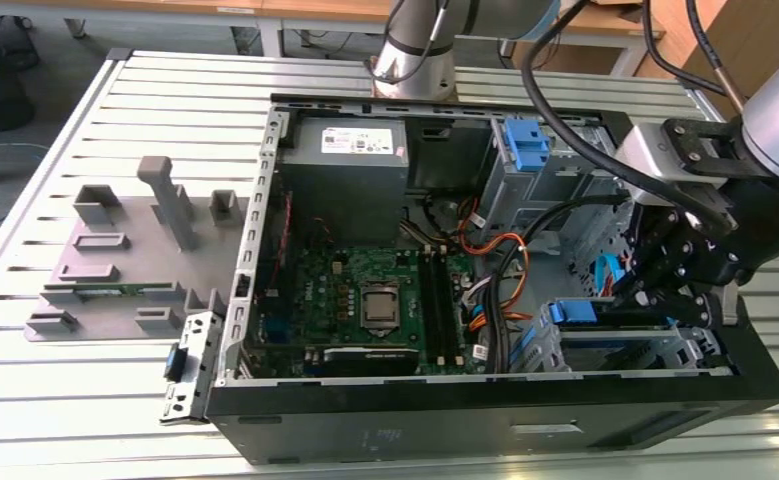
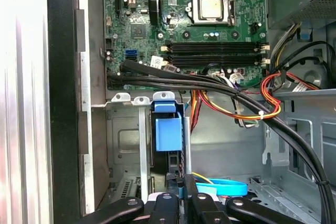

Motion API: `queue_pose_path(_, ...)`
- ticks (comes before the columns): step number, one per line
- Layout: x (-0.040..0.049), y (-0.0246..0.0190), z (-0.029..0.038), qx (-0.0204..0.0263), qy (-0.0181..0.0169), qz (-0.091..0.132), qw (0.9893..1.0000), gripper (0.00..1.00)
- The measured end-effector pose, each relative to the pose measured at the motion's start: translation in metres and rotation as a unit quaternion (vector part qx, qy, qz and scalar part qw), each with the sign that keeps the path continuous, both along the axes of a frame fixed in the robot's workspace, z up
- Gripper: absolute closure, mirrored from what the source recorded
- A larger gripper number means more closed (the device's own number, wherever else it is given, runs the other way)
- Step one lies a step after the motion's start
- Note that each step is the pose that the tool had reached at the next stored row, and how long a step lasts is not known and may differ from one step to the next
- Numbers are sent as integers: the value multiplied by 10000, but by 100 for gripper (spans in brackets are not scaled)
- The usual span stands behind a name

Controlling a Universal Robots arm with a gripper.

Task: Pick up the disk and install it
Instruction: 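Insert the first disk wire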

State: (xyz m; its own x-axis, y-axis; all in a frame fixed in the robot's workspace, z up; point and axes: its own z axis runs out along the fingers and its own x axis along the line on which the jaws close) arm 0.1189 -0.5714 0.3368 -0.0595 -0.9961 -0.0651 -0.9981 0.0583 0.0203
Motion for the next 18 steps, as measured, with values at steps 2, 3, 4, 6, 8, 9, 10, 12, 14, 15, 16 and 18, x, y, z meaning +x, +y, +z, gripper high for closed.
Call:
queue_pose_path(2, 0, 1, -4, 0, 0, -20, 10000, 84)
queue_pose_path(3, 0, 1, -6, 0, 0, -30, 10000, 84)
queue_pose_path(4, 0, 0, -8, -1, 0, -37, 10000, 84)
queue_pose_path(6, -1, 0, -12, -1, 0, -44, 10000, 84)
queue_pose_path(8, 0, 0, -15, -1, 0, -47, 10000, 84)
queue_pose_path(9, 0, 0, -15, -1, 0, -47, 10000, 84)
queue_pose_path(10, 0, 0, -15, -1, 0, -47, 10000, 84)
queue_pose_path(12, -1, 0, -16, -1, 0, -48, 10000, 84)
queue_pose_path(14, -1, 0, -16, 0, 0, -48, 10000, 84)
queue_pose_path(15, 0, 0, -14, 0, 0, -47, 10000, 84)
queue_pose_path(16, -1, 0, -10, 2, 0, -47, 10000, 84)
queue_pose_path(18, -1, 0, -5, 2, 0, -48, 10000, 84)
